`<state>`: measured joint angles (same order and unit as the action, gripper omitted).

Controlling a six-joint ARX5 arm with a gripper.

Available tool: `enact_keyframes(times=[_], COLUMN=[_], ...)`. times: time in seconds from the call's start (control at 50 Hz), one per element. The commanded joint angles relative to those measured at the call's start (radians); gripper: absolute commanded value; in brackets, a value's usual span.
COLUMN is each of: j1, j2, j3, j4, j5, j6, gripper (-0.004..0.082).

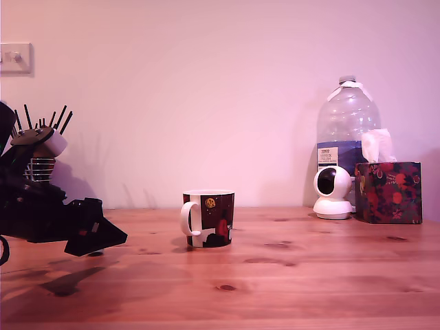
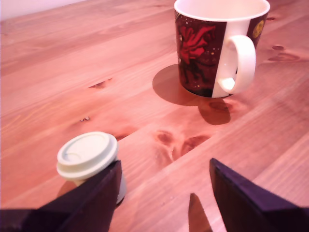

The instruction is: Pick up the coffee capsules from the table one by one and drop them inside the nearest coffee cup

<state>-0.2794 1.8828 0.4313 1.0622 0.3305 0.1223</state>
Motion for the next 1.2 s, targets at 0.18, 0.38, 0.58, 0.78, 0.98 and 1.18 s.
enact_keyframes(times=[0.18, 0.38, 0.58, 0.78, 0.98, 1.18], j1=[-0.007, -0.009, -0.026, -0.038, -0.038, -0.038], j2=[-0.026, -0.026, -0.033, -0.058, -0.066, -0.095], j3=[-0.013, -0.014, -0.016, -0.02, -0.055, -0.115], j4=[-0.014, -0.014, -0.021, -0.053, -0.074, -0.057], j5=[0.002, 0.006, 0.011, 0.017, 0.028, 0.028], j6=[-0.028, -0.034, -0.047, -0.073, -0.096, -0.096], gripper=[0.0483, 0.0483, 0.0483, 0.0483, 0.0483, 0.0483])
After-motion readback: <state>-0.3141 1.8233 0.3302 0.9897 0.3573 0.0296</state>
